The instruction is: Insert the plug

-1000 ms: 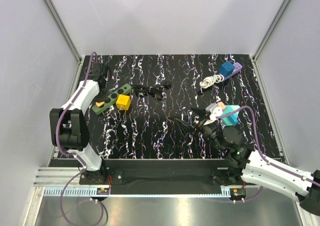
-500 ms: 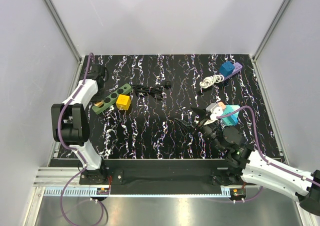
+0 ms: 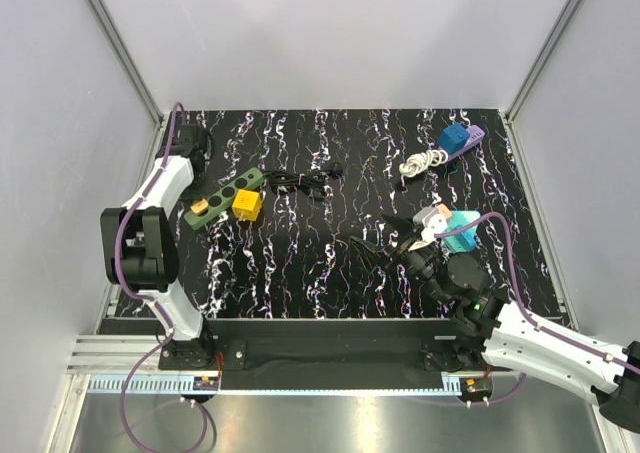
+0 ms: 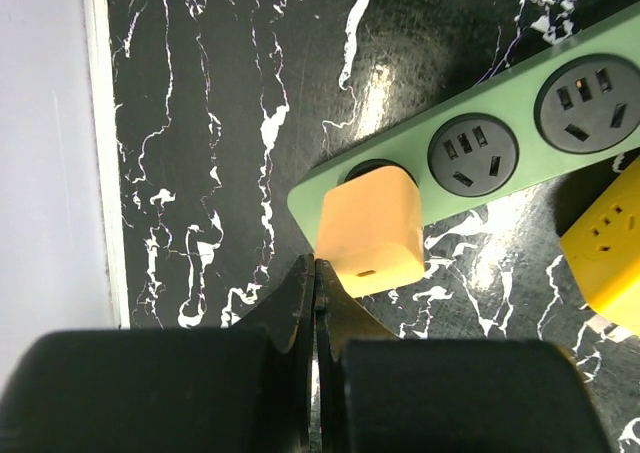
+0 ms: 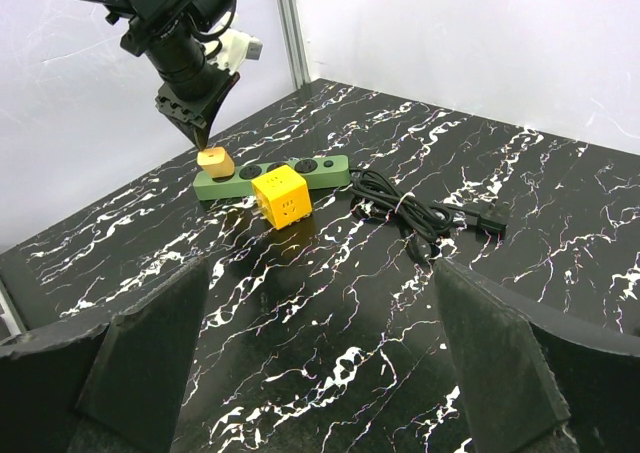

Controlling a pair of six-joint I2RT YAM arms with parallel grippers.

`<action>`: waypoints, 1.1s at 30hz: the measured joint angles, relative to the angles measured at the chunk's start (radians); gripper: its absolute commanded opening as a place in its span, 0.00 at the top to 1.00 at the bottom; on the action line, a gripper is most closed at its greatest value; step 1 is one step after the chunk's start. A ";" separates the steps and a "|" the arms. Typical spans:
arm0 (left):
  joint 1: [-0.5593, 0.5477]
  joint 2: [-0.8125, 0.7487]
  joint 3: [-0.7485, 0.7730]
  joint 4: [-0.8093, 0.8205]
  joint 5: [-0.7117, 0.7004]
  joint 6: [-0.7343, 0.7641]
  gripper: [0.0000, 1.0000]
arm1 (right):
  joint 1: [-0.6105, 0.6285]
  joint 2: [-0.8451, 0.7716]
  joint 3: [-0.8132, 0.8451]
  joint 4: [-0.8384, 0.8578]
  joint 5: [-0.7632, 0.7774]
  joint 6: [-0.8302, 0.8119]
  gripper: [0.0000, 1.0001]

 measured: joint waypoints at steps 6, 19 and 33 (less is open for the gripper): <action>0.000 0.000 0.013 -0.016 0.002 -0.008 1.00 | 0.000 0.000 0.000 0.000 0.000 0.000 0.00; -0.039 -0.071 0.014 -0.060 0.016 -0.026 1.00 | 0.000 0.006 0.000 0.005 -0.002 -0.004 0.00; 0.051 0.057 0.069 -0.017 0.042 -0.004 1.00 | 0.000 0.003 0.000 0.008 -0.006 -0.011 0.00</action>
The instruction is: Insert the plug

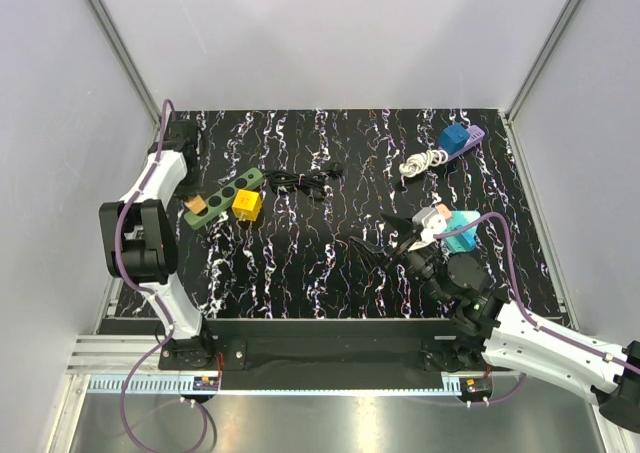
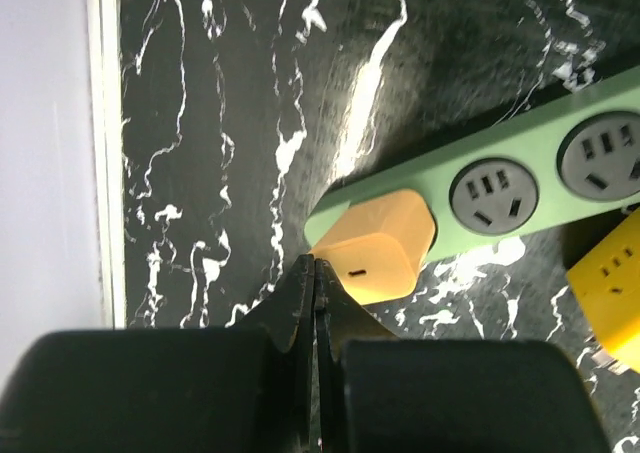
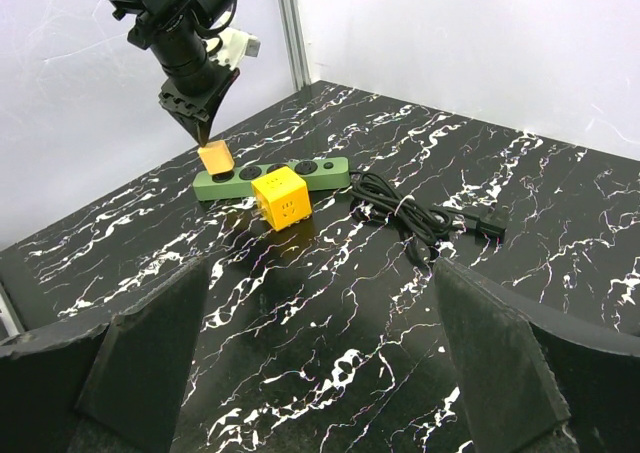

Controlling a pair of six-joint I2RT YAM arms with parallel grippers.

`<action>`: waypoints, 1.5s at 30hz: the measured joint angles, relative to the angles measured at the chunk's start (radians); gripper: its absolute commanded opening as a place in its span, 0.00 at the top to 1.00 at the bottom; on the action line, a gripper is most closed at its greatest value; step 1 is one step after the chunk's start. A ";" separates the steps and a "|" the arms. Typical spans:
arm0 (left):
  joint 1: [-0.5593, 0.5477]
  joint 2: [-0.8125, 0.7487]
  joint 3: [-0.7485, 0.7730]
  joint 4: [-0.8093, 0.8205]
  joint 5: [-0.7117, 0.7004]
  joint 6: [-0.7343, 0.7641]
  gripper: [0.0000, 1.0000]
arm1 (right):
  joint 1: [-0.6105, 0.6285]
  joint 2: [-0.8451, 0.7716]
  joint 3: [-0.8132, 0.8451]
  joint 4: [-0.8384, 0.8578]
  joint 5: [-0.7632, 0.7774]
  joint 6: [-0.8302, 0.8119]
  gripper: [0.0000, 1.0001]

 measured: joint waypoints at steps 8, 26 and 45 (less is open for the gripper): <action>-0.004 -0.002 0.001 0.011 0.036 0.015 0.79 | 0.000 0.008 0.000 0.000 0.000 -0.005 0.00; -0.016 -0.005 0.138 -0.110 0.087 0.086 1.00 | 0.000 0.016 0.000 0.017 -0.001 -0.005 0.00; -0.027 0.017 0.017 -0.060 0.106 0.001 1.00 | 0.000 0.034 0.000 0.030 -0.002 -0.006 0.00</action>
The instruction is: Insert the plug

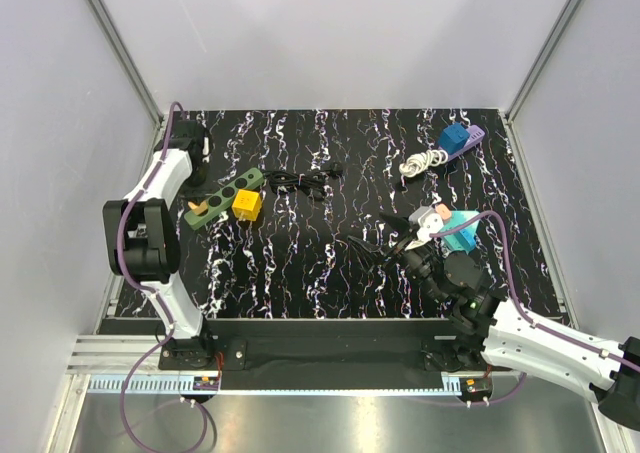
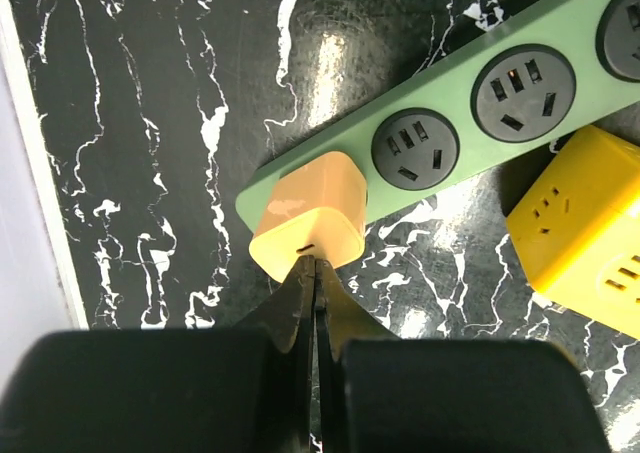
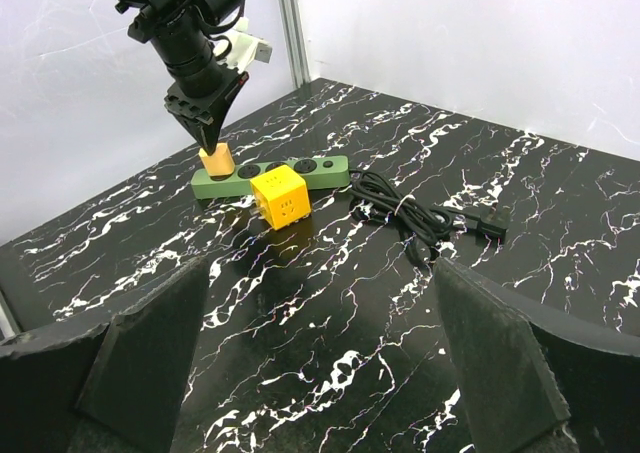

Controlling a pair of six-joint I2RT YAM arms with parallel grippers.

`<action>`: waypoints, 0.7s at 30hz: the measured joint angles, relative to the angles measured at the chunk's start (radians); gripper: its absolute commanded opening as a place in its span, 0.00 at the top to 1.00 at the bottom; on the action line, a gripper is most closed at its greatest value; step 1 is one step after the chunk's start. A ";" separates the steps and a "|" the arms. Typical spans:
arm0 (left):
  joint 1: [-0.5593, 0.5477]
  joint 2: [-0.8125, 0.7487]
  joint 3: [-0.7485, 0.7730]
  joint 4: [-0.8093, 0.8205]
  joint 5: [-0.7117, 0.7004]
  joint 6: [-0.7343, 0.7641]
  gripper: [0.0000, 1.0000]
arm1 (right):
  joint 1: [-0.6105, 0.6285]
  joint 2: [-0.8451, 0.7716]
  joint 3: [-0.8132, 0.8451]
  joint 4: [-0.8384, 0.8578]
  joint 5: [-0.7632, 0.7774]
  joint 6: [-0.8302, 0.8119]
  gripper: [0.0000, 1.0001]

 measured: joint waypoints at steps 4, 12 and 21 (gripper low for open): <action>0.000 -0.001 0.006 -0.007 0.000 -0.005 1.00 | 0.000 0.000 0.000 0.000 0.000 -0.001 0.00; 0.001 0.009 0.132 -0.072 -0.029 -0.024 0.80 | 0.000 0.006 0.001 -0.010 0.002 -0.006 0.00; -0.165 -0.013 0.200 -0.070 0.050 -0.047 0.39 | 0.000 0.069 0.066 -0.076 0.006 -0.009 0.00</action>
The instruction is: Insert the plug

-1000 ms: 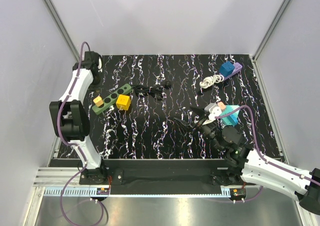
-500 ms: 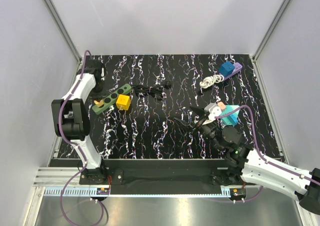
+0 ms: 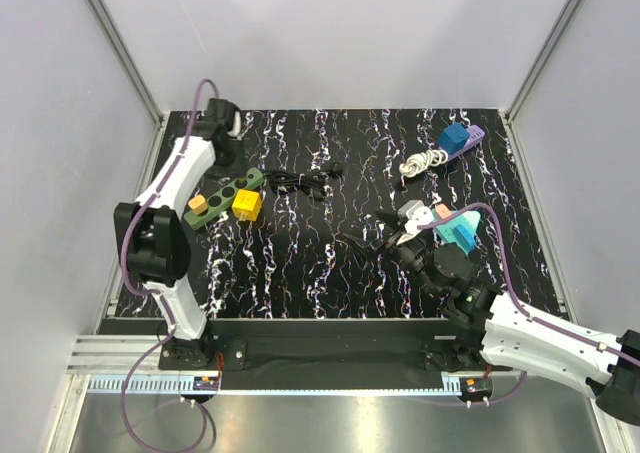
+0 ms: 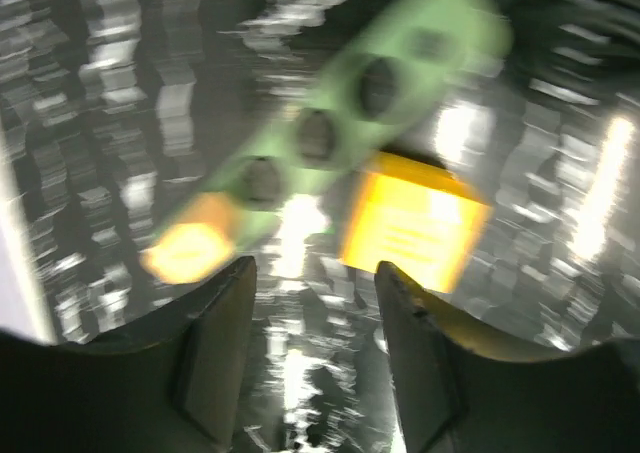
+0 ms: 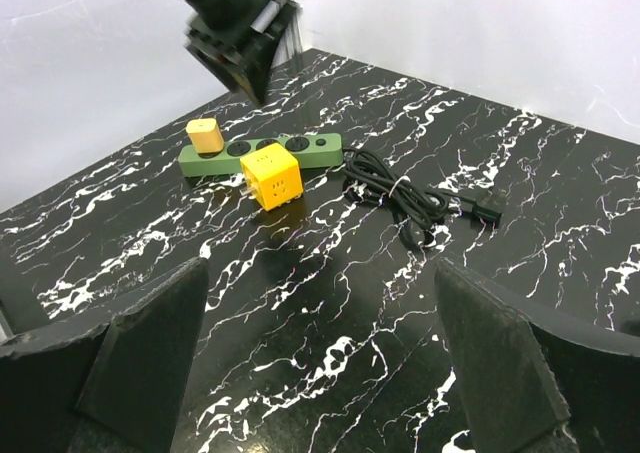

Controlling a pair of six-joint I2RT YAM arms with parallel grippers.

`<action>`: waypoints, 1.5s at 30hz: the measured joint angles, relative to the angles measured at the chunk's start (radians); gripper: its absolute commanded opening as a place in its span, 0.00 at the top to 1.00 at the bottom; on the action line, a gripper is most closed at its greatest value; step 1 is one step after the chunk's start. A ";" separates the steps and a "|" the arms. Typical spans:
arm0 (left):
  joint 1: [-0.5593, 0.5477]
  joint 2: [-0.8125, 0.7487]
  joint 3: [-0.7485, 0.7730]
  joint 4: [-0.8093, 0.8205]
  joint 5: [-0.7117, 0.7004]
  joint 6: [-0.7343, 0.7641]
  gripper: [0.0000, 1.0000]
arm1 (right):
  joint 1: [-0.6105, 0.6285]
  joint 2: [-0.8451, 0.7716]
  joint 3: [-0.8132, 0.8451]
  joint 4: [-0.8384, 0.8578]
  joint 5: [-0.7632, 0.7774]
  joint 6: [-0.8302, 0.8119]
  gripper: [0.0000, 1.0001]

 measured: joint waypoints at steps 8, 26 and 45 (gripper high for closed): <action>-0.124 0.096 0.010 -0.002 0.016 -0.017 0.20 | 0.000 0.009 0.040 -0.060 0.006 0.000 0.00; -0.138 0.191 -0.067 0.024 -0.049 -0.078 0.72 | 0.000 0.051 0.040 -0.062 0.035 -0.002 0.00; -0.286 -0.306 -0.323 0.174 0.649 -0.048 1.00 | 0.000 0.019 0.145 -0.246 -0.155 -0.120 0.00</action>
